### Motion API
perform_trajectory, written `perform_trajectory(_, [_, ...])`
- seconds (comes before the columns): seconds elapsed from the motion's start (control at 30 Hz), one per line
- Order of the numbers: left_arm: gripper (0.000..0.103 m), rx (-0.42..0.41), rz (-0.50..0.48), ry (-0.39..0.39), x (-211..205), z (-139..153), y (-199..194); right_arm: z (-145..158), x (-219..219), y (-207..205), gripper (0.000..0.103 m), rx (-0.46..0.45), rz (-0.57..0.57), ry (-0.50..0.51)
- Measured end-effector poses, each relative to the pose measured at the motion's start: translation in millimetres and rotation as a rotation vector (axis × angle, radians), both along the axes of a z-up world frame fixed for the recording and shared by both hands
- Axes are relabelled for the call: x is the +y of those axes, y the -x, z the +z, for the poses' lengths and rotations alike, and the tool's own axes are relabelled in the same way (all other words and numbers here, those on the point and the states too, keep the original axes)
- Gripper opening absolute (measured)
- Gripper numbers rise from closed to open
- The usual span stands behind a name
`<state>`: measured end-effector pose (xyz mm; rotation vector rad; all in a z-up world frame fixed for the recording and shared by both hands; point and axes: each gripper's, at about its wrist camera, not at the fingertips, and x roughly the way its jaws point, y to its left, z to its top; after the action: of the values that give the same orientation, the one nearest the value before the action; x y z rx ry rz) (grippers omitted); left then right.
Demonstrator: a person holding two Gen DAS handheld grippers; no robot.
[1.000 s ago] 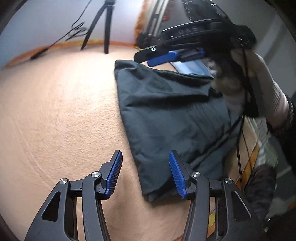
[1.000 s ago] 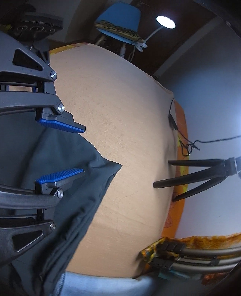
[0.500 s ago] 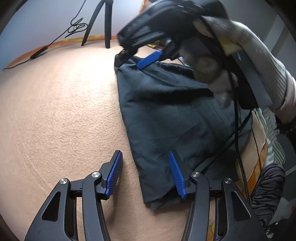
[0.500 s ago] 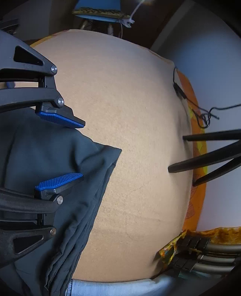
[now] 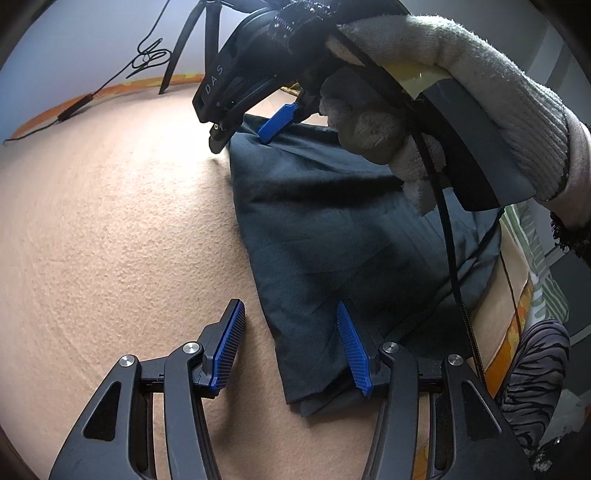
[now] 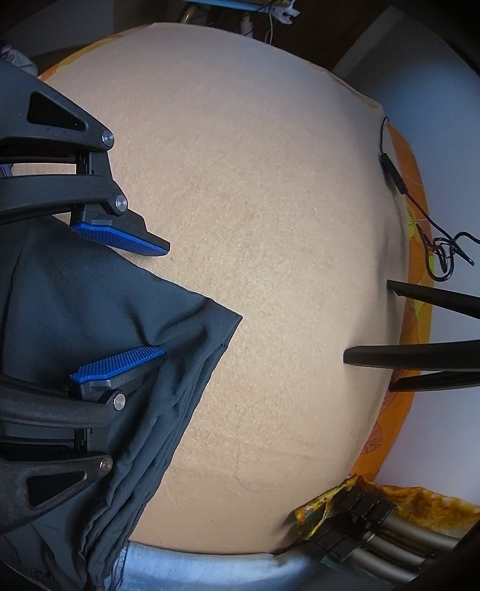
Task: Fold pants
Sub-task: 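Close the right gripper on the trouser bundle edge, then lift the trouser bundle with the right gripper and carry it onto the denim stack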
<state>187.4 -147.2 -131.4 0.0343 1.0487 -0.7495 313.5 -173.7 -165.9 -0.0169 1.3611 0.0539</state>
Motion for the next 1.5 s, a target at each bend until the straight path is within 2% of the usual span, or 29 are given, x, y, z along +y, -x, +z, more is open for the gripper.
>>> perform_trajectory(0.3, [0.051, 0.033, 0.0, 0.02, 4.4, 0.6, -5.9, -5.9, 6.5, -3.6, 0.052, 0.011, 0.009, 0.044])
perform_trajectory(0.4, [0.051, 0.035, 0.003, 0.021, 5.2, 0.7, -7.6, -4.2, 4.2, -0.8, 0.04, 0.008, 0.003, 0.05])
perform_trajectory(0.47, [0.051, 0.035, 0.005, 0.021, 6.6, 0.2, -9.5, -2.4, -2.5, 0.1, 0.026, 0.002, -0.007, 0.035])
perform_trajectory(0.5, [0.051, 0.036, 0.007, 0.023, 6.5, 0.1, -10.7, -1.3, -5.9, 1.0, 0.022, 0.001, -0.011, 0.022])
perform_trajectory(0.57, [0.051, 0.038, 0.009, 0.026, 6.3, -0.5, -12.0, 2.5, -15.0, 3.7, 0.008, -0.002, -0.029, -0.032])
perform_trajectory(0.63, [0.051, 0.045, 0.011, 0.031, 5.5, -0.7, -14.6, 9.4, -21.5, 7.2, 0.005, -0.021, -0.036, -0.066])
perform_trajectory(0.8, [0.05, 0.06, 0.01, 0.06, 2.9, -0.5, -18.9, 29.9, -32.5, 18.7, 0.003, -0.067, -0.024, -0.113])
perform_trajectory(0.83, [0.038, 0.062, 0.012, 0.065, 3.1, -0.6, -19.3, 33.4, -34.6, 20.4, 0.003, -0.076, -0.026, -0.119])
perform_trajectory(0.87, [0.021, 0.074, 0.01, 0.071, 3.2, -1.3, -20.2, 37.7, -36.7, 22.5, 0.003, -0.086, -0.026, -0.128])
perform_trajectory(0.97, [0.01, 0.066, 0.011, 0.071, 4.0, 3.3, -18.0, 47.2, -43.0, 25.5, 0.003, -0.106, -0.032, -0.153])
perform_trajectory(1.13, [0.007, -0.03, -0.016, 0.065, -8.3, 34.0, 2.5, 67.2, -56.2, 42.0, 0.002, -0.151, -0.041, -0.212])
perform_trajectory(1.3, [0.006, -0.108, -0.083, 0.079, -28.6, 69.4, 22.5, 91.7, -78.3, 63.4, 0.002, -0.203, -0.049, -0.292])
perform_trajectory(1.5, [0.006, -0.137, -0.162, 0.12, -65.1, 90.8, 43.5, 119.1, -109.4, 87.1, 0.002, -0.261, -0.063, -0.358])
